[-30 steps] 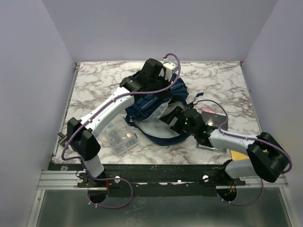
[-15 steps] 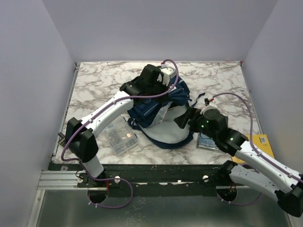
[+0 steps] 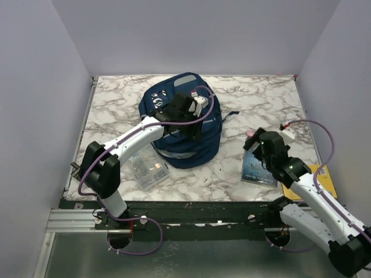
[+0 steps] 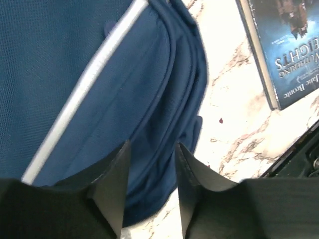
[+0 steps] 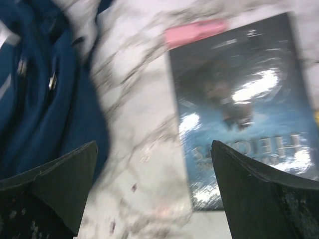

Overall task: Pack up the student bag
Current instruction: Pick up the book from the center of the board.

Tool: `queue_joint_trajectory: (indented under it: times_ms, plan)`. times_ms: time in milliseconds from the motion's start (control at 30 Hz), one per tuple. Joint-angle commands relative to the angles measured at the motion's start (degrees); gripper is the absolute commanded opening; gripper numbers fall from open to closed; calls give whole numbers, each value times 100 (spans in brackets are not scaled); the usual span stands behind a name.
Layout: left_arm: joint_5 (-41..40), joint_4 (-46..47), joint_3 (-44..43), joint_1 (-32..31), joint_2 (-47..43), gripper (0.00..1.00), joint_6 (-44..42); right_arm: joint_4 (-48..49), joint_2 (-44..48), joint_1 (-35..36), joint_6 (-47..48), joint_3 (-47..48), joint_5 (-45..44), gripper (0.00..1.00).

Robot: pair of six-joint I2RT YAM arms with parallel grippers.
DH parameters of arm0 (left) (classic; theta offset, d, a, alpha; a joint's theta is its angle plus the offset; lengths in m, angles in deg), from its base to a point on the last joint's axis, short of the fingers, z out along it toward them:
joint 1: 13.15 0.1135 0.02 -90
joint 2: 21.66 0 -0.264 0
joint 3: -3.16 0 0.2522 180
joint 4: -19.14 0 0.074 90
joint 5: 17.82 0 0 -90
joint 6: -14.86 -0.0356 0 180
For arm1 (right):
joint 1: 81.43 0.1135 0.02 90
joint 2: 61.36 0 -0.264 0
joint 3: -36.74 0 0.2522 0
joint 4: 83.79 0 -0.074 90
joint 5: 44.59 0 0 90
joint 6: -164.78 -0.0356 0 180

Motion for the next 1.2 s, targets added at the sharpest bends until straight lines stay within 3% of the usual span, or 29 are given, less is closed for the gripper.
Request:
queue_joint_trajectory:
  times_ms: [0,133,167,233,300,600,900,1167]
  plan:
    - [-200,71,21,-383,-366,50,338,371,-152,-1875,46,-517,747,100]
    - [-254,296,-169,-837,-423,64,673,670,-469,-3644,204,-792,1711,100]
    - [-272,390,-227,-977,-383,72,803,704,-543,-3994,219,-821,1872,100]
    - [-237,589,-390,-1239,-160,83,1152,803,-655,-4470,219,-903,2085,100]
    - [-118,734,-584,-1452,158,87,1453,987,-697,-4665,197,-1062,2104,99]
    - [-461,938,-943,-1702,1310,88,2392,1223,-1143,-4683,499,-1299,2885,92]
    - [-250,998,-1108,-1708,1893,88,2731,1553,-1152,-4676,545,-1679,4109,87]
    - [-171,763,-1267,-1652,2318,87,2746,1437,-920,-4671,572,-1694,4365,86]
